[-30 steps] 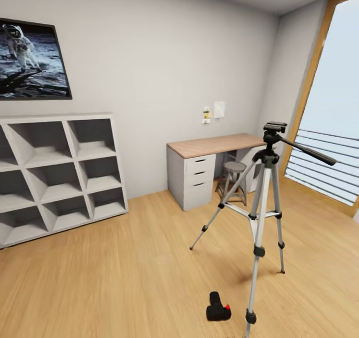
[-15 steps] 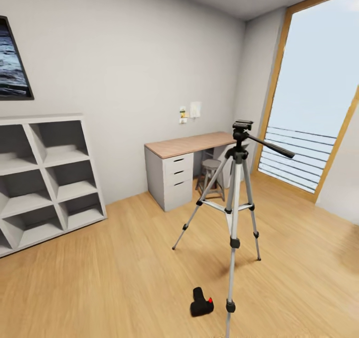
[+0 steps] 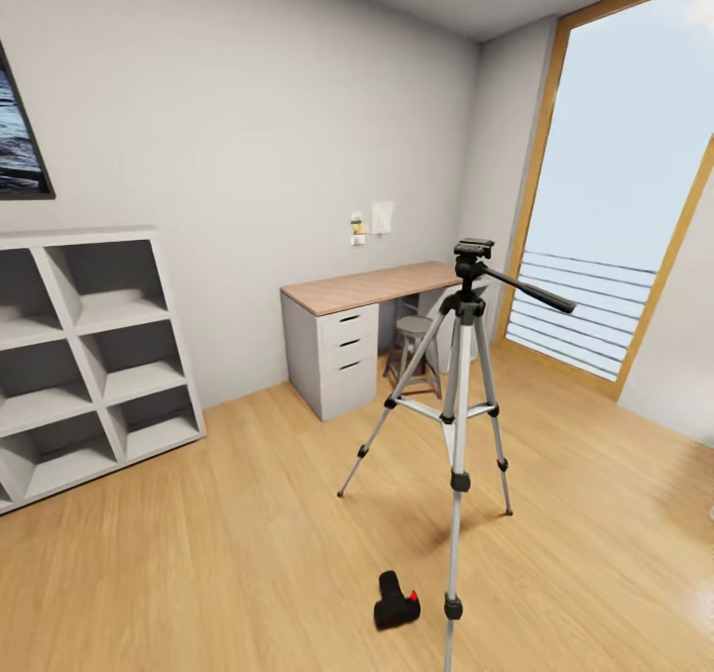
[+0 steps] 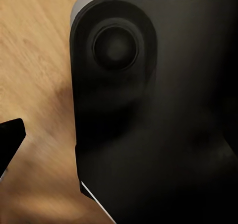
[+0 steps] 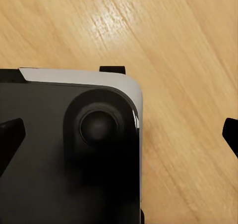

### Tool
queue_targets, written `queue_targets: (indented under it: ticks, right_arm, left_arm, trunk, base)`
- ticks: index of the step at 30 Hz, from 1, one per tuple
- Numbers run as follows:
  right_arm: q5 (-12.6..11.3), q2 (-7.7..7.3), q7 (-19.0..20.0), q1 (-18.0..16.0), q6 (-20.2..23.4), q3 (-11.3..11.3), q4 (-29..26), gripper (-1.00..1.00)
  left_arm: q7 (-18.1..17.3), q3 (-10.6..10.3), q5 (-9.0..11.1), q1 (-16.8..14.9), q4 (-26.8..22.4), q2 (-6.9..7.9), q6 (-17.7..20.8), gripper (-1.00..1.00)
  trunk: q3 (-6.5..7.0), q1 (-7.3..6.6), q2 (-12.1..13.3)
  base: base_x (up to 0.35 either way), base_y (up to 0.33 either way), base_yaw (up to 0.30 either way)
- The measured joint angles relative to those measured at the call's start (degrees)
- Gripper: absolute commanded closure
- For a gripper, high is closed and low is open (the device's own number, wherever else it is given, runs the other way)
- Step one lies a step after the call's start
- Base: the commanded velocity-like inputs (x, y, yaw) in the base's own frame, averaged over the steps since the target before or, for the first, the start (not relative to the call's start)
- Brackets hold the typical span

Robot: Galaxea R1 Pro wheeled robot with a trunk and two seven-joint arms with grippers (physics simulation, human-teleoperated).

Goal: Attach the digital camera to the camera tripod in the bedroom.

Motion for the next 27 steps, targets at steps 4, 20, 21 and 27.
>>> queue_targets:
  ticks: [4, 20, 21, 27]
  right_arm:
    - [0.0, 0.0, 0.0, 0.0, 0.0, 0.0, 0.0, -1.0]
    - [0.0, 0.0, 0.0, 0.0, 0.0, 0.0, 0.0, -1.0]
    - [0.0, 0.0, 0.0, 0.0, 0.0, 0.0, 0.0, -1.0]
    - [0.0, 0.0, 0.0, 0.0, 0.0, 0.0, 0.0, -1.0]
  left_arm:
    - [0.0, 0.0, 0.0, 0.0, 0.0, 0.03, 0.0, -1.0]
    - [0.0, 0.0, 0.0, 0.0, 0.0, 0.06, 0.0, -1.0]
    - [0.0, 0.0, 0.0, 0.0, 0.0, 0.06, 0.0, -1.0]
    - [0.0, 0.0, 0.0, 0.0, 0.0, 0.06, 0.0, -1.0]
  trunk:
    - [0.0, -0.01, 0.0]
    - [0.0, -0.01, 0.0]
    - [0.0, -0.01, 0.0]
    - [0.0, 0.0, 0.0]
  base:
    - [0.171, 0.0, -0.005]
    - [0.252, 0.0, -0.001]
    - [0.163, 0.0, 0.0]
    - [0.09, 0.0, 0.0]
